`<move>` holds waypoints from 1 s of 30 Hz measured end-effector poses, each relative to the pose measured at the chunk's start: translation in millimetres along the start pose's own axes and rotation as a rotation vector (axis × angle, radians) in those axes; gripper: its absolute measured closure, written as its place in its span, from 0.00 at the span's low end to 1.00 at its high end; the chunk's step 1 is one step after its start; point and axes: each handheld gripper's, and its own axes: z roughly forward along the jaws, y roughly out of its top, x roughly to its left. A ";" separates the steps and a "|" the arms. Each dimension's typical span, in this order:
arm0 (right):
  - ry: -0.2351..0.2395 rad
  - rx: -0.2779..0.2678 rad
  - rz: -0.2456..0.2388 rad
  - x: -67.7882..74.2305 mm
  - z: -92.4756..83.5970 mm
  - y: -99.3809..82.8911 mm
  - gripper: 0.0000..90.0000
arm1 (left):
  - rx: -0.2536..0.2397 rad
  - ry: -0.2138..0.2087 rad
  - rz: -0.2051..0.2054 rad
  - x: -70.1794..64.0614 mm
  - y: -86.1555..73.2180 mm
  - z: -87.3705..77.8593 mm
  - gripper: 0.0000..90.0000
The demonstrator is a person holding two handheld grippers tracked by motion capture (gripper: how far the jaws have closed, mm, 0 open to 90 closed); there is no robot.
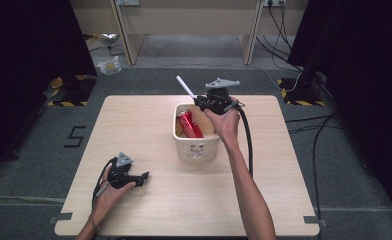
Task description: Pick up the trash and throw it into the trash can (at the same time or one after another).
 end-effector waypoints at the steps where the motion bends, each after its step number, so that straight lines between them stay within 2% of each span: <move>1: 0.001 0.002 -0.002 -0.5 2.0 -0.5 0.89 | -0.001 0.000 -0.001 0.0 0.0 0.0 0.14; 10: 0.006 0.030 0.012 -2.3 15.8 -5.5 0.88 | 0.003 -0.001 0.002 0.1 0.1 -0.2 0.14; 30: 0.014 0.089 0.018 -4.4 28.2 -12.2 0.88 | 0.002 -0.001 0.001 0.0 0.0 -0.1 0.14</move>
